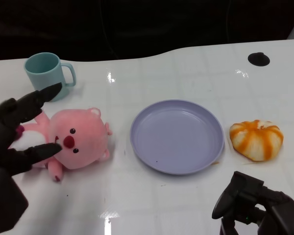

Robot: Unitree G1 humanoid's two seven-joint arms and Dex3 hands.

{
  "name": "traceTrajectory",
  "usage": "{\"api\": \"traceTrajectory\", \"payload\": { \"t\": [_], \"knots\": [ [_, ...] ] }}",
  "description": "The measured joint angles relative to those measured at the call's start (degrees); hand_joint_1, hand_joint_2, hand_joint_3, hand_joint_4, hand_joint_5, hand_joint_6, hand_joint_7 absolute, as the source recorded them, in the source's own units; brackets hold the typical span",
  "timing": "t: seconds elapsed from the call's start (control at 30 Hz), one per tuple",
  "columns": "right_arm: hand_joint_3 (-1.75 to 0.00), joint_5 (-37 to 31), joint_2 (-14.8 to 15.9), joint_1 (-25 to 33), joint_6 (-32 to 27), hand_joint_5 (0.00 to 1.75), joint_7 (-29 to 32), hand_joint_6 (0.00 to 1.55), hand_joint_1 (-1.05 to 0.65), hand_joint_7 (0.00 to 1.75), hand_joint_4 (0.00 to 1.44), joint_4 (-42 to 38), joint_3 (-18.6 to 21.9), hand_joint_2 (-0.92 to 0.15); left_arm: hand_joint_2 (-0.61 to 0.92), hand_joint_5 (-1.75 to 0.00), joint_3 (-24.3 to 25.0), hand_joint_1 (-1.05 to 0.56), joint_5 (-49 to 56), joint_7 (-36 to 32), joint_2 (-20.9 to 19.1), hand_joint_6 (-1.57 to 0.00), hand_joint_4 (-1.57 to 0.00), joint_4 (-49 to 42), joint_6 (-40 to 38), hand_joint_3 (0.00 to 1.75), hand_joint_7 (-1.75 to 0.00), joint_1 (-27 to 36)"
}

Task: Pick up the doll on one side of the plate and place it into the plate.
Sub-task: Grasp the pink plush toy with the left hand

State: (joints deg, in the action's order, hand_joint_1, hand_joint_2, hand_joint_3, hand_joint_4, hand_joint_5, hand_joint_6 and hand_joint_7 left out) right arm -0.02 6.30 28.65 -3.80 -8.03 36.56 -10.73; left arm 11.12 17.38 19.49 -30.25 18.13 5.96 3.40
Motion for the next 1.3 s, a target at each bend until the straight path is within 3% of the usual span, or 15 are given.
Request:
{"api": "traceTrajectory", "payload": {
  "t": [0.4, 0.67, 0.9, 1.3],
  "knots": [
    [-1.41, 0.0, 0.0, -0.2, -0.7, 1.75, 0.1, 0.61, 0.09, 1.54, 0.70, 0.6, -0.2, -0.40, 0.92, -0.33, -6.5, -0.67, 17.8, -2.5, -5.0, -0.20, -0.03, -6.1, -2.3, 0.02, -0.01, -4.2],
    [-1.41, 0.0, -0.1, -0.1, -1.6, 1.75, 0.3, 0.61, 0.08, 1.54, 0.70, 1.1, -0.4, -0.39, 0.91, -0.32, -11.6, -0.67, 21.7, -2.6, -5.5, -0.21, -0.04, -13.4, -4.8, 0.00, -0.01, -8.8],
    [-1.40, -0.1, -0.1, -0.1, -1.7, 1.75, 0.5, 0.60, 0.10, 1.54, 0.68, 1.2, -0.6, -0.39, 0.92, -0.22, -19.9, -0.68, 24.9, -5.0, -4.8, -0.19, -0.07, -32.7, -4.2, 0.03, 0.00, -19.6],
    [-1.39, -0.1, -0.1, 0.1, -1.8, 1.75, 0.8, 0.60, 0.08, 1.54, 0.68, 1.2, -0.7, -0.39, 0.92, -0.14, -29.6, -0.61, 25.7, -9.3, -0.9, -0.23, -0.15, -55.0, -1.9, 0.01, -0.01, -32.2]
  ]
}}
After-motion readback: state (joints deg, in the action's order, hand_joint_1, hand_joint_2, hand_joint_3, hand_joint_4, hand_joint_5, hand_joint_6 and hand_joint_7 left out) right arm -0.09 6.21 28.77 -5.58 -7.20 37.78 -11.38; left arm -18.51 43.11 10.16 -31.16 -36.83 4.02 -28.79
